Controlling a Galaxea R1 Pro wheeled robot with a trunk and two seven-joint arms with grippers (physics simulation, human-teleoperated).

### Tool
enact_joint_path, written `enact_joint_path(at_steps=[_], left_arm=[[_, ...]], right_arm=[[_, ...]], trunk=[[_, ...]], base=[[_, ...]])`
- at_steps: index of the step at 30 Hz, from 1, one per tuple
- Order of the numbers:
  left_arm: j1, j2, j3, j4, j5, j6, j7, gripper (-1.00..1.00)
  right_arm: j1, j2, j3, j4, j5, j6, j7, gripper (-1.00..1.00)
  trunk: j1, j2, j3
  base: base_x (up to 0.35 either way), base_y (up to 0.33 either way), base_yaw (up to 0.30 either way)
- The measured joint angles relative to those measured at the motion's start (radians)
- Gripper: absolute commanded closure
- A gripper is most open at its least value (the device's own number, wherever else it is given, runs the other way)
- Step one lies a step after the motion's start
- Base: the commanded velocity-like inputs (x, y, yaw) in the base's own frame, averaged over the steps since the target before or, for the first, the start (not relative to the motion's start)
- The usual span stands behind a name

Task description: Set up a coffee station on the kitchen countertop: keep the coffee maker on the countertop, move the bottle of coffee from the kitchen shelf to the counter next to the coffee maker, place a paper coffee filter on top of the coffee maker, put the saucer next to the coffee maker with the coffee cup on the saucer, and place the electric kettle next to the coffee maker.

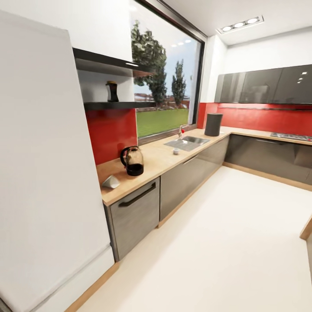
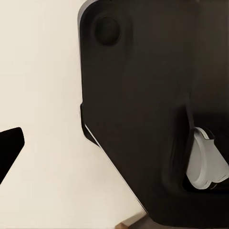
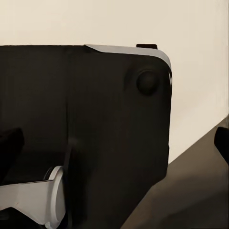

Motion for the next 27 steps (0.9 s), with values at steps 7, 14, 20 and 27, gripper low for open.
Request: enact_joint_path(at_steps=[7,14,20,27], left_arm=[[0.000,0.000,0.000,0.000,0.000,0.000,0.000,-1.00],[0.000,0.000,0.000,0.000,0.000,0.000,0.000,-1.00],[0.001,-0.001,0.000,0.000,0.000,-0.001,0.000,-1.00],[0.001,-0.001,0.000,0.000,0.000,-0.002,0.000,-1.00]], right_arm=[[0.000,0.000,0.000,0.001,0.000,-0.032,0.000,-1.00],[0.000,0.000,-0.001,0.001,0.000,-0.035,0.000,-1.00],[0.000,0.000,0.000,0.001,0.000,-0.036,0.000,-1.00],[0.000,0.000,0.001,0.001,0.000,-0.036,0.000,-1.00]], trunk=[[0.000,0.000,0.000],[0.000,0.000,0.000],[0.000,0.000,0.000],[0.001,0.000,0.000]], base=[[0.312,-0.135,0.000],[0.312,-0.136,0.035],[0.202,-0.232,0.247],[0.020,-0.303,0.277]])
